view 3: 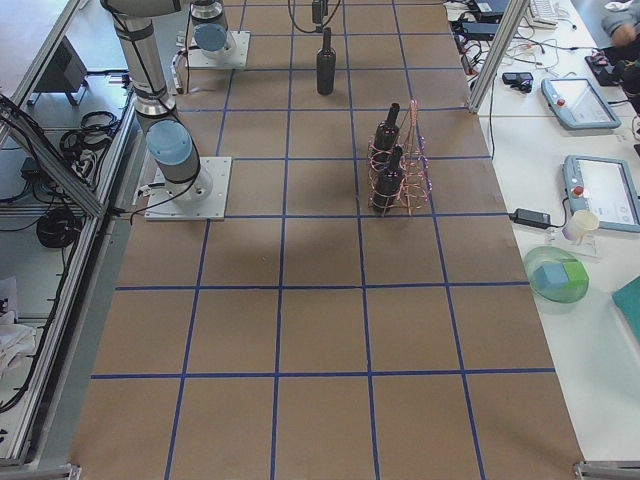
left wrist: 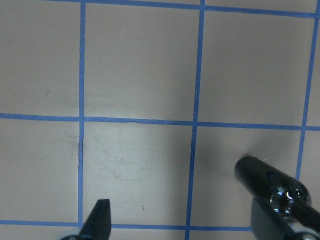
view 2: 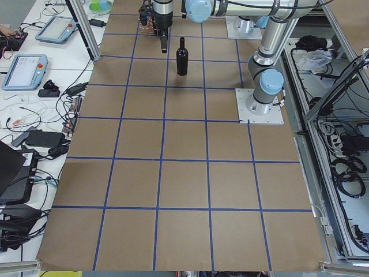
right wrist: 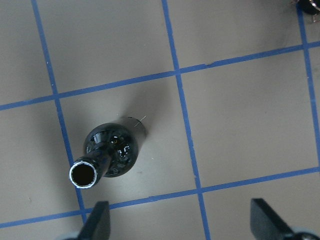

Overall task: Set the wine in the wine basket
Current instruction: 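Open the left gripper and withdraw it while the right arm reaches over the bottle, then grasp the standing bottle neck with the right gripper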

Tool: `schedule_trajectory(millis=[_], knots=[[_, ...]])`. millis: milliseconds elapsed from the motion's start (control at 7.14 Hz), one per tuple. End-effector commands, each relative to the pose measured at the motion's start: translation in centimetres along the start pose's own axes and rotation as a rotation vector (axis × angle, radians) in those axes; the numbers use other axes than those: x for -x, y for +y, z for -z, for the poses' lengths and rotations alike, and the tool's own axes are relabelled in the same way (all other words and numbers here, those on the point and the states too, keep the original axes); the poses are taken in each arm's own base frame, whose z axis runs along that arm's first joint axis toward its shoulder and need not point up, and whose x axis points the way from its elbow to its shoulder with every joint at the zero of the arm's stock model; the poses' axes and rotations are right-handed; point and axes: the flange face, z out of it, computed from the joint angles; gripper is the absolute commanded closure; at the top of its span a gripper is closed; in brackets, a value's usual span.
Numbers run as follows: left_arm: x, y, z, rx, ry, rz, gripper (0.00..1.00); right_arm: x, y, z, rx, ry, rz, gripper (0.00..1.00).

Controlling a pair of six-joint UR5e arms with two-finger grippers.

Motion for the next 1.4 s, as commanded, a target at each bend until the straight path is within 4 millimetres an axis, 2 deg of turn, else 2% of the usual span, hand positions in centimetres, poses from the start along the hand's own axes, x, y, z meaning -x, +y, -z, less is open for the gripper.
schedule_trajectory(millis=[0, 420, 701, 841, 981, 1121, 1261], knots=[[0.1, 0.2, 0.0, 0.002, -0.004, -0.001, 0.00, 3.4, 0.0, -3.2, -0.016, -0.019, -0.007, 0.01], [-0.1, 0.5, -0.1, 0.016, -0.003, -0.010, 0.00, 5.3, -2.0, -7.6, -0.028, -0.026, 0.003, 0.00], [-0.1, 0.2, -0.4, 0.021, -0.002, -0.011, 0.00, 5.8, -2.5, -8.9, -0.025, -0.025, 0.005, 0.06], [-0.1, 0.3, -0.4, 0.022, -0.002, -0.012, 0.00, 5.8, -2.4, -8.9, -0.023, -0.029, 0.005, 0.15], [-0.1, 0.3, -0.6, 0.027, -0.002, -0.012, 0.00, 5.8, -2.3, -8.7, -0.016, -0.036, 0.005, 0.35], [-0.1, 0.7, -0.7, 0.030, -0.002, -0.011, 0.00, 5.7, -2.2, -8.6, -0.011, -0.031, 0.005, 0.49], [-0.2, 1.0, -0.5, 0.025, -0.002, -0.012, 0.00, 5.6, -2.1, -8.5, -0.008, -0.029, 0.005, 0.51]])
